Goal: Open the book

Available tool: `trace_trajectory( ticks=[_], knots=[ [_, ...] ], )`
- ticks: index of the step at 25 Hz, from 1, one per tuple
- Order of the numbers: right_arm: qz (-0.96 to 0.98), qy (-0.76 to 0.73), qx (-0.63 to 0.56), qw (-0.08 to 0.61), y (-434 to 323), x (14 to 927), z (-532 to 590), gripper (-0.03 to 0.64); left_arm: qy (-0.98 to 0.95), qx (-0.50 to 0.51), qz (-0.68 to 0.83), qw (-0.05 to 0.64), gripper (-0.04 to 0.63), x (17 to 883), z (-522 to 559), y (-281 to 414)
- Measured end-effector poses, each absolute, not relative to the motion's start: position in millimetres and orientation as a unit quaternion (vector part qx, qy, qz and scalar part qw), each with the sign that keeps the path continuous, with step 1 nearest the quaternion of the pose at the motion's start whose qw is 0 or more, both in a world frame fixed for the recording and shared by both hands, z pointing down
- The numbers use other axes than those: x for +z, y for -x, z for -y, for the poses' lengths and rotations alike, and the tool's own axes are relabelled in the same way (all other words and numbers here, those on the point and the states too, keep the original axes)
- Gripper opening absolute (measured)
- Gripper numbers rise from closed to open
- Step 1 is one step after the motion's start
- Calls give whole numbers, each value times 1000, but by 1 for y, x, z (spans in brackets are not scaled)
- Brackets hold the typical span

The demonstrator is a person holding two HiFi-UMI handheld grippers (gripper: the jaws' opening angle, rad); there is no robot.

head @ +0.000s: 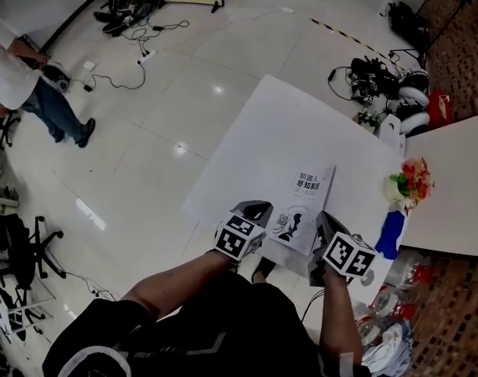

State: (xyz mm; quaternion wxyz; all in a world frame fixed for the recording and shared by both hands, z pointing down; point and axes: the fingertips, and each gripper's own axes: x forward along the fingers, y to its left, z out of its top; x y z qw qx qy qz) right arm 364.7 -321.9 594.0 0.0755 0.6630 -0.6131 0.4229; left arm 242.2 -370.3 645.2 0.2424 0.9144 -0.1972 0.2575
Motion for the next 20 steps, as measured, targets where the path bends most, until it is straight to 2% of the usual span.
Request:
trace_trajectory(
  ticks=[9,20],
  knots=[
    [672,-603,410,130,-279,588,374,3,-903,221,253,268,-5,626,391,-180],
    [701,-540,424,195,-181,641,442,4,-889,221,296,271,-5,638,421,-109]
  ],
)
